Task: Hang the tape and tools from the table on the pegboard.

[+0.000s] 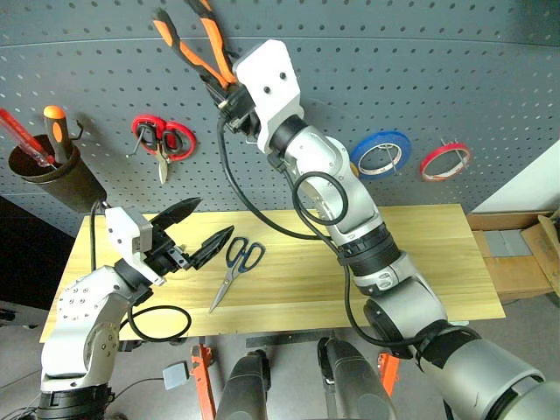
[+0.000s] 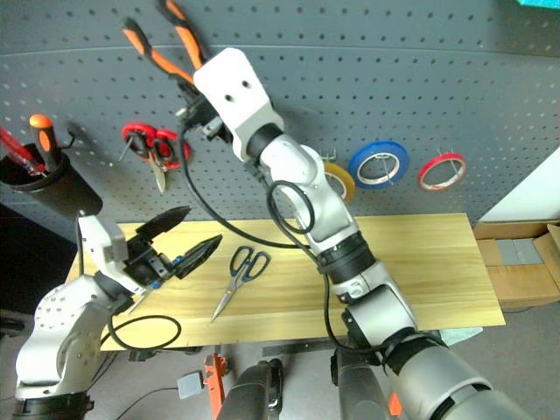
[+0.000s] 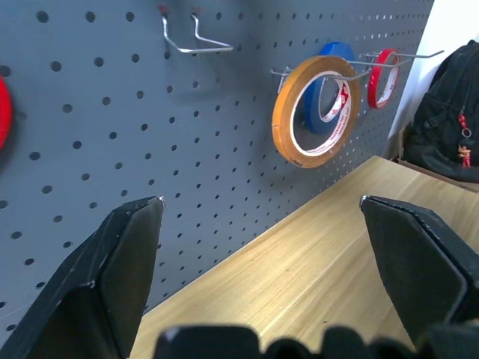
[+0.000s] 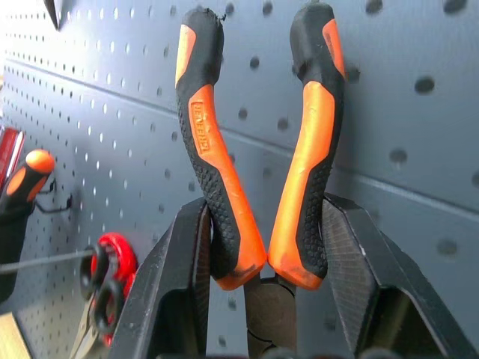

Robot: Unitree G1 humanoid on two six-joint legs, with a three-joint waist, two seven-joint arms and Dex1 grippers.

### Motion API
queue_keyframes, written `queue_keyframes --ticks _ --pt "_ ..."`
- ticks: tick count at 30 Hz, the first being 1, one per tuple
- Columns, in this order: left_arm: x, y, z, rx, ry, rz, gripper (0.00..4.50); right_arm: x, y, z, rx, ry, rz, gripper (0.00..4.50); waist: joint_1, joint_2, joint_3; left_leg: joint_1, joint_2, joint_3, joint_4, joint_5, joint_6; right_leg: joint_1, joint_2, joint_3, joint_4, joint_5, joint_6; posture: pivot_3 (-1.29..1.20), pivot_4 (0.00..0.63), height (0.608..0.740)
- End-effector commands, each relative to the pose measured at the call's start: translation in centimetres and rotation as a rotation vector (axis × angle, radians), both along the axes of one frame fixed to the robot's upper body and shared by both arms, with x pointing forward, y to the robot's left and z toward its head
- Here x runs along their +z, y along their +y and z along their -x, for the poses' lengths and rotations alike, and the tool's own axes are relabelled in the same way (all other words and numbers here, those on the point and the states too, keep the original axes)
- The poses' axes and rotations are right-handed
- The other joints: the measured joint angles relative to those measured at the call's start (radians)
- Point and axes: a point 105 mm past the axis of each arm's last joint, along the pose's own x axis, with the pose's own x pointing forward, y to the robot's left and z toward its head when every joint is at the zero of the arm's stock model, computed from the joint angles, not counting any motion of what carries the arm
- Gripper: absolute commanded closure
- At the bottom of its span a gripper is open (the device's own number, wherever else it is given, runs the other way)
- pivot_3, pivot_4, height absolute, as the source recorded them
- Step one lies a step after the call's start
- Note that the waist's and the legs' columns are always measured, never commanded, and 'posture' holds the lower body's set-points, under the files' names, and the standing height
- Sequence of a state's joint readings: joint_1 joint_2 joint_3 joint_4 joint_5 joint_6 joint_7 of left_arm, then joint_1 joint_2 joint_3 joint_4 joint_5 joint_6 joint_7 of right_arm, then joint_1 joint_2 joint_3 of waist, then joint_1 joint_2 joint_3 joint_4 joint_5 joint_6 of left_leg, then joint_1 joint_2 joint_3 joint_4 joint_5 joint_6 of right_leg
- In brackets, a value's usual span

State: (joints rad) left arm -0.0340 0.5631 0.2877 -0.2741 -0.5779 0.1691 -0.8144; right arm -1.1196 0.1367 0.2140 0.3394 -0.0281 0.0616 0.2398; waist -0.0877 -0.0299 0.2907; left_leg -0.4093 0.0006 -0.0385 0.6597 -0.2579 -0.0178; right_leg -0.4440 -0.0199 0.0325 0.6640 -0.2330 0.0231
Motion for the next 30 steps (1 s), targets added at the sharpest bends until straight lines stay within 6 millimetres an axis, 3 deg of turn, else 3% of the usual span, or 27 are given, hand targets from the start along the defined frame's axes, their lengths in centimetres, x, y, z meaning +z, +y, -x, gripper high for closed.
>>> queue_keyframes --ticks 1,13,25,30 --pt "0.8 -0.2 0.1 -0.001 -0.040 -0.002 0.00 2.0 0.2 1.1 0.031 -0.087 -0.060 2.77 0.001 0.000 0.000 0.000 0.000 0.000 0.000 0.000 0.000 0.000 0.000 0.000 0.000 0.000 0.000 -0.06 0.286 0.740" --pt "0.9 -0.9 -0.2 -0.018 -0.056 -0.001 0.00 -1.0 -0.7 0.5 0.019 -0.096 -0.070 2.77 0.002 0.000 0.000 -0.001 0.000 -0.001 0.001 0.000 0.000 0.000 0.000 -0.001 0.000 0.000 0.000 -0.06 0.283 0.740" --pt "1.4 -1.2 -0.9 -0.016 -0.089 0.002 0.00 0.2 -1.3 0.4 0.015 -0.161 -0.127 2.77 0.002 0.000 0.000 -0.002 0.000 -0.001 0.001 0.000 0.000 -0.001 0.000 -0.001 0.001 0.000 0.000 -0.06 0.282 0.740" --pt "1.7 -1.6 -1.2 -0.012 -0.107 0.006 0.00 -0.6 -1.0 -0.4 0.005 -0.149 -0.114 2.77 0.002 0.000 0.000 -0.002 0.000 -0.001 0.001 0.000 0.000 -0.001 0.000 -0.001 0.001 0.000 0.000 -0.05 0.283 0.740"
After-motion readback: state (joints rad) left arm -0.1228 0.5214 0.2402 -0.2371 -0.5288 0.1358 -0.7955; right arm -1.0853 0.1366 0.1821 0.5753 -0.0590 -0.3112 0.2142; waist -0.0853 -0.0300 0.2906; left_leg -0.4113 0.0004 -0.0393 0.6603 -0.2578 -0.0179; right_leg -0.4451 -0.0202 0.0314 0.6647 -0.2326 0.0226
